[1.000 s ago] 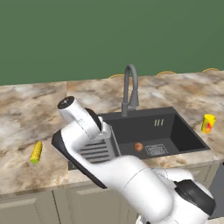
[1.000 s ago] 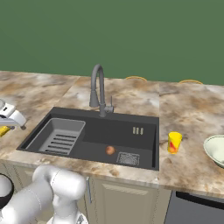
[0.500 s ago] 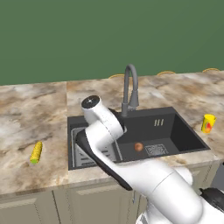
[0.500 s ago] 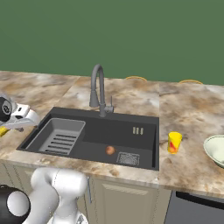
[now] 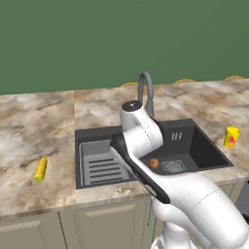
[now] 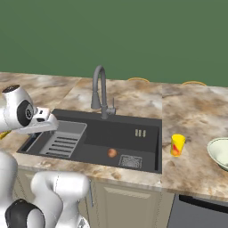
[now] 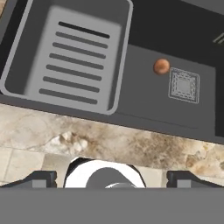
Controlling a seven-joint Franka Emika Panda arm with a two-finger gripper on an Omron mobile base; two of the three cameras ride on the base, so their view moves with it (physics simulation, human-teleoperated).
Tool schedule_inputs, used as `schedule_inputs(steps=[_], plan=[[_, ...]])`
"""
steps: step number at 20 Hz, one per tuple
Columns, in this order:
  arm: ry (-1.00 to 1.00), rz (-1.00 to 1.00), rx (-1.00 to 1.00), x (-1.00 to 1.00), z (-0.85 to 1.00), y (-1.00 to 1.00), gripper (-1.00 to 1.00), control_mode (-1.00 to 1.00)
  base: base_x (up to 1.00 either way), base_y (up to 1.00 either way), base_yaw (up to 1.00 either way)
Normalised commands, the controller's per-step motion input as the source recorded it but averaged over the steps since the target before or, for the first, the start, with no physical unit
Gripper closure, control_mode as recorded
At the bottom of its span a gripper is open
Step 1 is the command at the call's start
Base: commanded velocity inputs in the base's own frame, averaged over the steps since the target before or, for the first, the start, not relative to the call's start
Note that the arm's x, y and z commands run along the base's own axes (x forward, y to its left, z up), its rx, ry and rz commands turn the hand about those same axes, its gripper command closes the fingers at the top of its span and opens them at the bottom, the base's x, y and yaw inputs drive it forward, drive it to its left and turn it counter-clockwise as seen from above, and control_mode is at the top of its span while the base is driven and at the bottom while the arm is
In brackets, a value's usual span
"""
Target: Remove the onion and corn from the sink. Then move the bowl and cup from the counter to the sink for washing.
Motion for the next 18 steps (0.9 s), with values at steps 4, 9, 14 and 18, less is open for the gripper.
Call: schedule_inputs(steps=[4,9,14,18], plan=[[0.11,0.10,0.09,0.00,0.02,-0.52,-1.00,-1.00,0.00,0.00,0.00],[0.05,0.10,0.10,0.00,0.00,-0.53,-1.00,-1.00,0.00,0.00,0.00],[0.01,0.10,0.12,0.00,0.00,-0.53,-1.00,-1.00,0.00,0.00,0.00],[0.00,0.09,0.11,0.05,0.00,-0.52,-1.00,-1.00,0.00,0.00,0.00]])
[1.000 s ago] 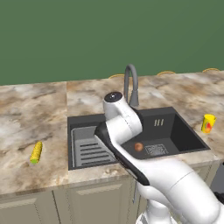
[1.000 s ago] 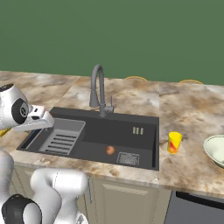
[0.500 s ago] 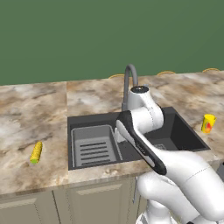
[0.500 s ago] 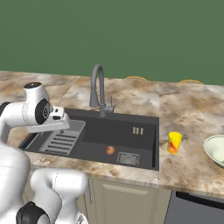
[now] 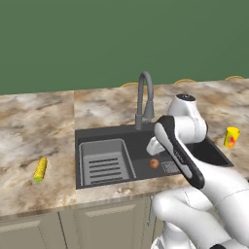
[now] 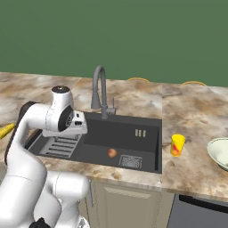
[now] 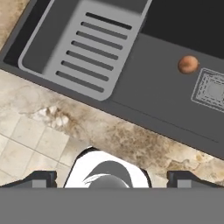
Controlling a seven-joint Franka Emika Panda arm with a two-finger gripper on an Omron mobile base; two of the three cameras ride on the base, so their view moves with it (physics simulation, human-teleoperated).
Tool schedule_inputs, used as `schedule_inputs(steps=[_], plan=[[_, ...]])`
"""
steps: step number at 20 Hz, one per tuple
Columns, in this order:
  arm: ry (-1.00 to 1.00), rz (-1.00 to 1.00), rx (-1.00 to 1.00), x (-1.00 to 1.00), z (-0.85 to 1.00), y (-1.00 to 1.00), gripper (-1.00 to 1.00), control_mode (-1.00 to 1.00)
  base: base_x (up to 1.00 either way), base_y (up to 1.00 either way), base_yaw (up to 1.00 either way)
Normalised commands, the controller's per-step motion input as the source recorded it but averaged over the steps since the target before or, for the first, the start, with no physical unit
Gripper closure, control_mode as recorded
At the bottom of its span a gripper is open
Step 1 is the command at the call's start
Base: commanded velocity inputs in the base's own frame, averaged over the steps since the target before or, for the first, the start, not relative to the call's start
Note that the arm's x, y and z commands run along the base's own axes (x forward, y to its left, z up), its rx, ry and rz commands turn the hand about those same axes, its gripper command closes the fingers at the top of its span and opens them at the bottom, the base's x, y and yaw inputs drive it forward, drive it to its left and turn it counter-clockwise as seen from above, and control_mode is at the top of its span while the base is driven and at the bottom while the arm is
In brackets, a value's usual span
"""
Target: Remove the onion and corn from the sink. Then move the bowl and cup from the counter to the sink for washing.
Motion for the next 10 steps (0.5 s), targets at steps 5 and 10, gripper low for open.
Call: schedule_inputs(steps=[5,10], plan=[[0.00,0.05,0.08,0.09,0.00,-0.50,-1.00,-1.00,0.00,0.00,0.00],[0.01,0.00,0.01,0.14,-0.02,-0.47,-1.00,-1.00,0.00,0.00,0.00]])
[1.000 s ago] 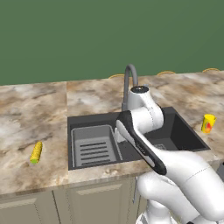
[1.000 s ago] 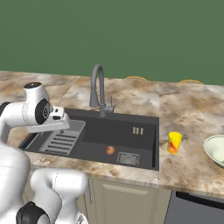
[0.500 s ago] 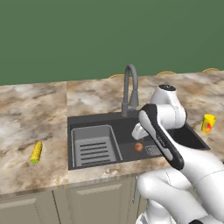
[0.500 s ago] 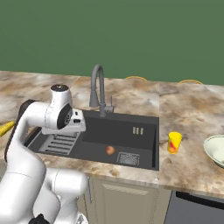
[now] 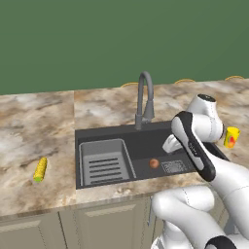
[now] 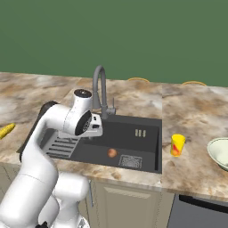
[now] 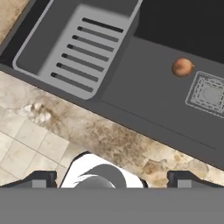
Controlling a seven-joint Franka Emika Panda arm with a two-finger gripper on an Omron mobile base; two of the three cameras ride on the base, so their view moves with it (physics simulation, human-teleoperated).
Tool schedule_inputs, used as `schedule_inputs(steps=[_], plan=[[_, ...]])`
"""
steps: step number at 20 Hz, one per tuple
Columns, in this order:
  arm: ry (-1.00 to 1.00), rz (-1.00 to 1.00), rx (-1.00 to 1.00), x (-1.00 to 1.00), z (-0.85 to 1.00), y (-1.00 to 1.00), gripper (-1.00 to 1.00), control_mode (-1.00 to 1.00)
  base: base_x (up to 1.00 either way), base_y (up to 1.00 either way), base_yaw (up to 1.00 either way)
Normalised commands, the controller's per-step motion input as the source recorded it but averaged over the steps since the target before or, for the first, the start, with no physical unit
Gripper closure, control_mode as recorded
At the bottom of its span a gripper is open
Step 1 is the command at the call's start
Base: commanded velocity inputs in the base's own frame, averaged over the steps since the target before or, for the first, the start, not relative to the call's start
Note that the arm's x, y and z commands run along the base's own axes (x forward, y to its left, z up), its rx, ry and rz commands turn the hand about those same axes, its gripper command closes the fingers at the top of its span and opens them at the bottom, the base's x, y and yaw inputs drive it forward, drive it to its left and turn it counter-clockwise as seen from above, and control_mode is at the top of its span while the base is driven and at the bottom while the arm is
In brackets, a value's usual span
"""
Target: Remove the onion and corn from the sink. Then move the bowl and cup from the counter to the sink for washing.
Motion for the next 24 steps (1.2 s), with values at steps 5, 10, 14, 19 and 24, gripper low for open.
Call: schedule_inputs(steps=[5,10,14,19,24], plan=[[0.07,0.00,0.00,0.19,-0.05,-0.42,-1.00,-1.00,0.00,0.00,0.00],[0.11,0.00,0.00,0.23,-0.09,-0.36,-1.00,-1.00,0.00,0.00,0.00],[0.03,0.00,0.00,0.29,-0.11,-0.31,-1.00,-1.00,0.00,0.00,0.00],[0.00,0.00,0.00,0.32,-0.15,-0.26,-1.00,-1.00,0.00,0.00,0.00],[-0.05,0.00,0.00,0.32,-0.25,-0.12,-1.00,-1.00,0.00,0.00,0.00]])
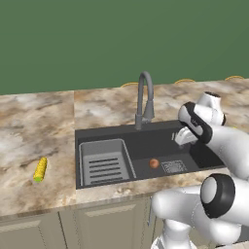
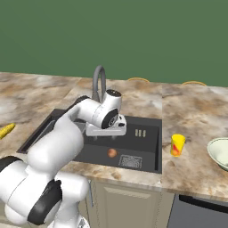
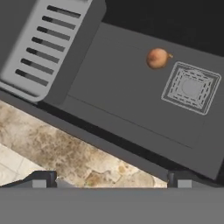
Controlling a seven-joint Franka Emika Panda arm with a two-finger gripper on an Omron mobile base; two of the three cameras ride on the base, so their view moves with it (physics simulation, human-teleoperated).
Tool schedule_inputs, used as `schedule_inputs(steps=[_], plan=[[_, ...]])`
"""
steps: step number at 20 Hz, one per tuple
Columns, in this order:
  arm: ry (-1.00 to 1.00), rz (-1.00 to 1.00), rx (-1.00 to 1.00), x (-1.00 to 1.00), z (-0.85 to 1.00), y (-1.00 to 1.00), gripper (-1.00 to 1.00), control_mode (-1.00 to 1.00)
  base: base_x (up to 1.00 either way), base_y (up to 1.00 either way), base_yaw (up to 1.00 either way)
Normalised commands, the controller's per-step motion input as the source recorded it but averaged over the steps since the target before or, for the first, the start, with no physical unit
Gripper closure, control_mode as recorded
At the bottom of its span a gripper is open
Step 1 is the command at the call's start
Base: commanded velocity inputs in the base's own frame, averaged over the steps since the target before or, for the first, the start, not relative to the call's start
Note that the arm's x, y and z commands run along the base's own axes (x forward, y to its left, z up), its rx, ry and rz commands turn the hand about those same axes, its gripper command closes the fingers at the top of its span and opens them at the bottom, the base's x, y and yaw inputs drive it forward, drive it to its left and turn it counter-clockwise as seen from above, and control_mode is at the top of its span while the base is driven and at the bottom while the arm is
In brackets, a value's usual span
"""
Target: Remove the onion and corn from the sink. Then move the bowl and cup from the counter to the sink for washing.
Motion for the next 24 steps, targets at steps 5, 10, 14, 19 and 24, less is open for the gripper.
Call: schedule_inputs(steps=[5,10,14,19,24], plan=[[-0.12,0.00,0.00,0.34,-0.28,-0.03,-1.00,-1.00,0.00,0.00,0.00],[-0.08,0.00,0.00,0.36,-0.27,0.00,-1.00,-1.00,0.00,0.00,0.00],[0.00,0.00,0.00,0.38,-0.24,0.00,-1.00,-1.00,0.00,0.00,0.00],[0.00,0.00,0.00,0.37,-0.23,0.00,-1.00,-1.00,0.00,0.00,0.00],[0.00,0.00,0.00,0.34,-0.21,0.00,-1.00,-1.00,0.00,0.00,0.00]])
